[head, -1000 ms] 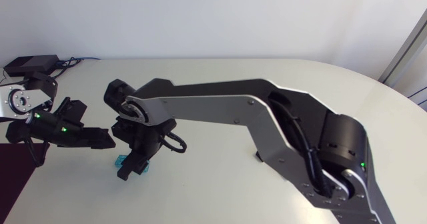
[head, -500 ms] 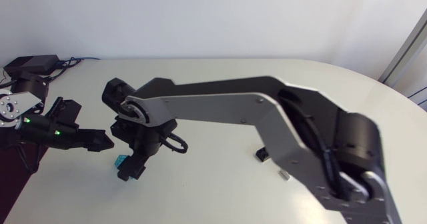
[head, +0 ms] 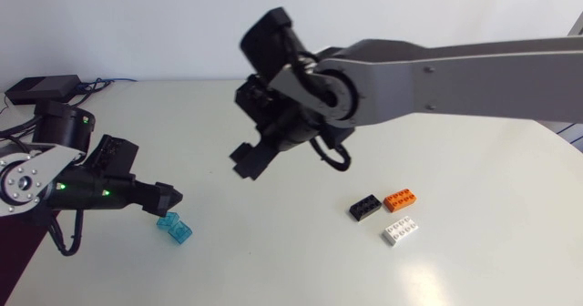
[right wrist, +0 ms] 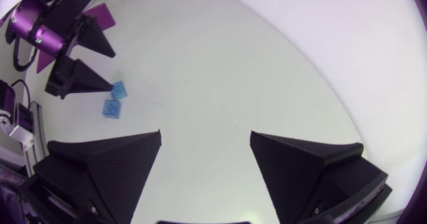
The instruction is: Sort duplo bricks by size, large to the right and small to the left
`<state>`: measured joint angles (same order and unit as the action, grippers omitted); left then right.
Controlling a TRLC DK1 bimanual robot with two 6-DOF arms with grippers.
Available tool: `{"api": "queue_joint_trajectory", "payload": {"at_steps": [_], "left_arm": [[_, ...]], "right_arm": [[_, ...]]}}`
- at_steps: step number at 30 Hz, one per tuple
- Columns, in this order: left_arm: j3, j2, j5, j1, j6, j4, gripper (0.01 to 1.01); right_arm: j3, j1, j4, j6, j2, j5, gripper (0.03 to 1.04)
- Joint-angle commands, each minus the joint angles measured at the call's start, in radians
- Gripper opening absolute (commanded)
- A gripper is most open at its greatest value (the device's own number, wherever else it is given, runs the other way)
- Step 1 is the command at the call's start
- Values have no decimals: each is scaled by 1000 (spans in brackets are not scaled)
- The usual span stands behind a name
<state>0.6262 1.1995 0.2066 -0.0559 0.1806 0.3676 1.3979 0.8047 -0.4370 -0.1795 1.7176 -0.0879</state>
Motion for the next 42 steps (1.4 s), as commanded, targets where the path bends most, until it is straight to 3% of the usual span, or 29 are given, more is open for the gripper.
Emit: {"api": "queue_joint_trajectory", "payload": {"at_steps": [1,10,18,25,30,42], "left_arm": [[-28,-18,-41,-50,-46,-29,980],[-69,-74,-239,-163,-73,-134,980],[-95,-192,-335,-154,-63,-165,980],[-146,-321,-368,-94,-30,-179,979],[-192,-428,-368,-35,-12,-200,979],[-304,-684,-441,-12,22,-237,979]], "right_arm": [[-109,-75,41,8,-70,-24,969],[-421,-403,231,-6,-332,-39,969],[-636,-642,333,-51,-553,-42,970],[-777,-857,388,-86,-727,14,970],[-864,-957,420,-100,-839,63,970],[-1005,-992,466,-118,-1032,68,970]]}}
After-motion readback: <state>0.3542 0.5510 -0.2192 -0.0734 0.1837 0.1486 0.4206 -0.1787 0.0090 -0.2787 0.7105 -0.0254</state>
